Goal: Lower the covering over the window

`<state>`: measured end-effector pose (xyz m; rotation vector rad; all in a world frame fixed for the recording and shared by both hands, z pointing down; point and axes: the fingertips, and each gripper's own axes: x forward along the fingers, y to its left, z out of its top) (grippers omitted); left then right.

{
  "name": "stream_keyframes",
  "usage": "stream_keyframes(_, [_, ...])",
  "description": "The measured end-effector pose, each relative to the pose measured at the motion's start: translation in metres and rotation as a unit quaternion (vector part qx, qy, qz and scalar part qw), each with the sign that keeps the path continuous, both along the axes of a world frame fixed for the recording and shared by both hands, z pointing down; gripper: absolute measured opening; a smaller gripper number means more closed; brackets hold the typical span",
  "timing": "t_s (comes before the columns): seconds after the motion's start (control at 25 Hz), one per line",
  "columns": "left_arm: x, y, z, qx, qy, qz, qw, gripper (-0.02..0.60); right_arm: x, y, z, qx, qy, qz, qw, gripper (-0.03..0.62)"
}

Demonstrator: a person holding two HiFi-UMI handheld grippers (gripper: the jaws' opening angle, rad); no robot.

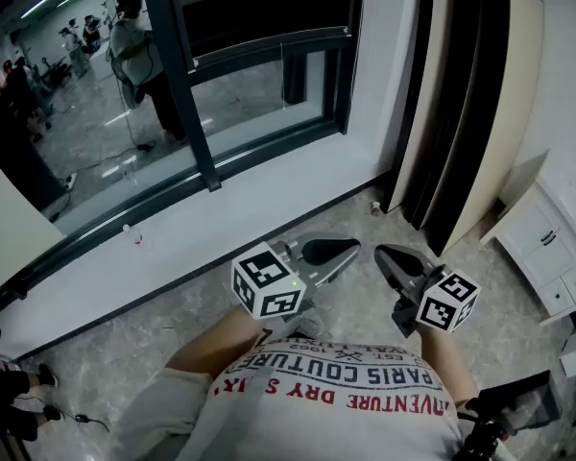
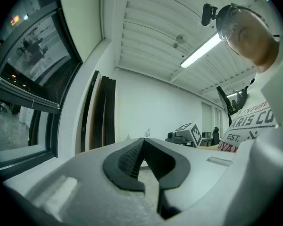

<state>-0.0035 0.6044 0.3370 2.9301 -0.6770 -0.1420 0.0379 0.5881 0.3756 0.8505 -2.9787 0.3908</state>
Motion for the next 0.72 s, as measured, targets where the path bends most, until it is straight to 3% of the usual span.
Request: stream_keyframes(0.72, [0.021,-0.007,-0.003,-0.002,-0.005,0.009,0.9999,0.002,0.014,-0.001,-0.006,0.001,-0.008,0.001,1.000,0.005])
